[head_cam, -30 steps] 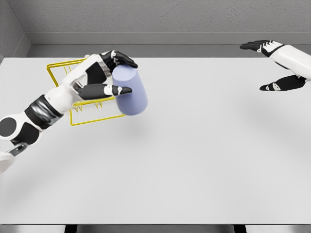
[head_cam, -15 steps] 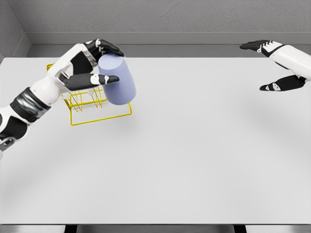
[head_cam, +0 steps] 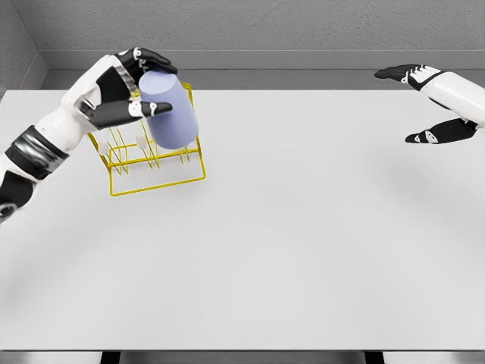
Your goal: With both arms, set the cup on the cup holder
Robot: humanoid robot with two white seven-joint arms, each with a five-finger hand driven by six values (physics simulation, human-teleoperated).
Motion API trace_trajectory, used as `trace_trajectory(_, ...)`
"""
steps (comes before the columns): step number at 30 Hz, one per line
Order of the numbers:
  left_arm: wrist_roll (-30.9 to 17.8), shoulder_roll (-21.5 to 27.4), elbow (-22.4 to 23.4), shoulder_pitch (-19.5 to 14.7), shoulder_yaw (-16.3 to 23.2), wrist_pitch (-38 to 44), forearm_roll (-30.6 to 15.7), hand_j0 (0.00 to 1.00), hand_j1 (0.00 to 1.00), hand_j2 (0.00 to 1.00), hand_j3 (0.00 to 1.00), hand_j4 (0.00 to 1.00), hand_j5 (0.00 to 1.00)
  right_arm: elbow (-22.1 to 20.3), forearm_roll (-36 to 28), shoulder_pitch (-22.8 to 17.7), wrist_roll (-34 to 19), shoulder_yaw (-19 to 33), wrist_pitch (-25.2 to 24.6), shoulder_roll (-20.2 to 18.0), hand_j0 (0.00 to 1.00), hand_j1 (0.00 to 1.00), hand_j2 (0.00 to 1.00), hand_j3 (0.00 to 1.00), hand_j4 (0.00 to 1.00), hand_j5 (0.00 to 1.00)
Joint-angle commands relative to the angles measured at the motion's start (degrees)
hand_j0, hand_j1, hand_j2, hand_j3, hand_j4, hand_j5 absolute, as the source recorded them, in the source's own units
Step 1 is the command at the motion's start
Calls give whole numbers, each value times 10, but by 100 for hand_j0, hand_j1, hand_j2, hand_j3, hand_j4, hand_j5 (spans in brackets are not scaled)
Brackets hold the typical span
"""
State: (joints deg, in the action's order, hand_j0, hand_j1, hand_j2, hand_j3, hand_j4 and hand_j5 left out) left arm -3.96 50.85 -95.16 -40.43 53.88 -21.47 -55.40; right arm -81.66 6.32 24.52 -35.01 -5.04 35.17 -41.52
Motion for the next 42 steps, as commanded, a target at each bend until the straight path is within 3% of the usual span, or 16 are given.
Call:
trace_trajectory(1,0,-1,7,0,-2,0,-1,57,57,57,57,57,57,-1,-4,0,0,0,-2,-1,100,100,100,100,100,100)
trace_trajectory(27,0,-35,55,-18,1,5,-5,56,56,56,56,56,56,-2,-4,0,0,0,-2,-1,100,100,100,100,100,100)
trace_trajectory(42,-1,-53,65,-10,3,5,-1,57,57,57,57,57,57,-2,-4,0,1,0,-2,-1,100,100,100,100,100,100)
